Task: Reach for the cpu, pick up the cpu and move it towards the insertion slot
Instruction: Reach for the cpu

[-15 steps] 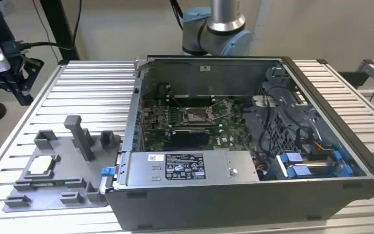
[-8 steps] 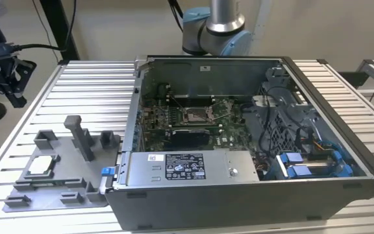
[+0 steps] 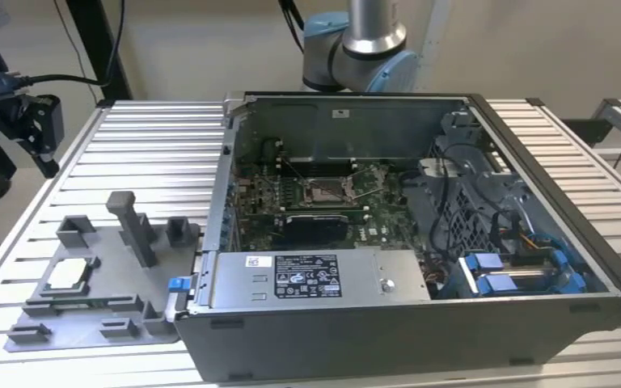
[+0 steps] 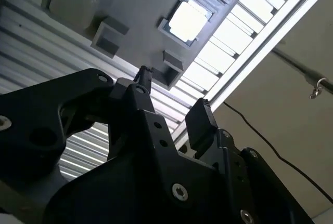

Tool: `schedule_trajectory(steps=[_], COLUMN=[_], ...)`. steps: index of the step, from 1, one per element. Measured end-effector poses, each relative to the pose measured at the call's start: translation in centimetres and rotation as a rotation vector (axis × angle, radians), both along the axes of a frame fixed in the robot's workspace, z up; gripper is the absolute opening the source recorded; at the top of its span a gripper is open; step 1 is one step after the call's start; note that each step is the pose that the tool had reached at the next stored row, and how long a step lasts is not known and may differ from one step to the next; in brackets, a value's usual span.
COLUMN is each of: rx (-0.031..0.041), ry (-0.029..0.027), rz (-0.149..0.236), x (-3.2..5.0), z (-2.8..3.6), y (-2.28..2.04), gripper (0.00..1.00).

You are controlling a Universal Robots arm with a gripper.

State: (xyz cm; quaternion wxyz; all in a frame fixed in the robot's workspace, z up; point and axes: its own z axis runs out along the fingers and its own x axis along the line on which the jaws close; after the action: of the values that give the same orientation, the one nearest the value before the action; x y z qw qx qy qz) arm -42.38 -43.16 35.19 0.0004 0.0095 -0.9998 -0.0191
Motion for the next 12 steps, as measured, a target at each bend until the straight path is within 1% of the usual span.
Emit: schedule_trajectory(steps=[8,9,12], rx=[0.0000,0.0000,0.0000], ry=[0.0000,0.0000,0.0000], rz=[0.000,0.000,0.000], x=[0.00,0.00,0.00], z=[0.00,0.00,0.00], y=[-0.03,-0.03,-0.04], gripper=[0.00,1.00,1.00])
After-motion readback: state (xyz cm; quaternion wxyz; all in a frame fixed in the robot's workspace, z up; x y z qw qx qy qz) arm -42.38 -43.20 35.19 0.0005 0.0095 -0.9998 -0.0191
